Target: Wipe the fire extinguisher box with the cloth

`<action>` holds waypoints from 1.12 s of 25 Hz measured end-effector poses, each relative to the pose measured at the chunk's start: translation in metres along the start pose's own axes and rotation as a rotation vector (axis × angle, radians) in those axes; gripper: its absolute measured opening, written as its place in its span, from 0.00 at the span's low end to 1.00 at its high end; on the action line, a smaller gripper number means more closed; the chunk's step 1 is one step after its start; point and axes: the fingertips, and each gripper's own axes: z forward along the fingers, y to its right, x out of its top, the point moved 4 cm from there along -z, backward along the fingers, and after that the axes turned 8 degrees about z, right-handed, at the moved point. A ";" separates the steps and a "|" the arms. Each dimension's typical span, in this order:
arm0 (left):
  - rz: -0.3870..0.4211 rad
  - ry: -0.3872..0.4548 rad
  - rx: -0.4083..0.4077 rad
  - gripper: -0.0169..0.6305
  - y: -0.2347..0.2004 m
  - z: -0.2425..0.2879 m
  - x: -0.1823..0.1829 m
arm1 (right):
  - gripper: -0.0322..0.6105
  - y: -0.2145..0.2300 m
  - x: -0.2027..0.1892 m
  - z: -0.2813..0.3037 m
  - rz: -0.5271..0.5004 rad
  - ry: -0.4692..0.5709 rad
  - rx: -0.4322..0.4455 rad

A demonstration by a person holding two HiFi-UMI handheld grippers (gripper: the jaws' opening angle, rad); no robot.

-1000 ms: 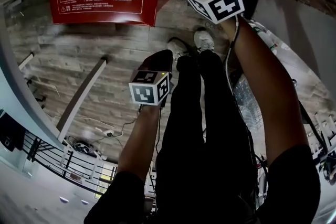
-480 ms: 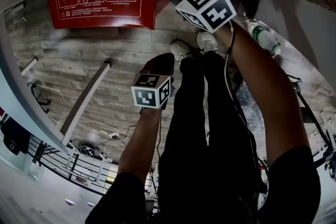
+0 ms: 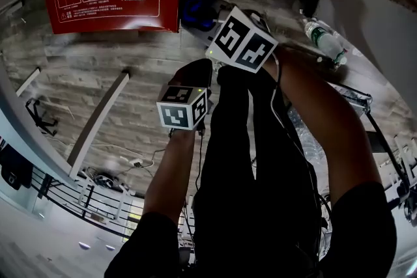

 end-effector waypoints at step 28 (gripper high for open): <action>0.033 0.166 -0.003 0.02 -0.090 0.168 -0.053 | 0.11 0.109 -0.174 0.142 -0.334 -0.169 -0.062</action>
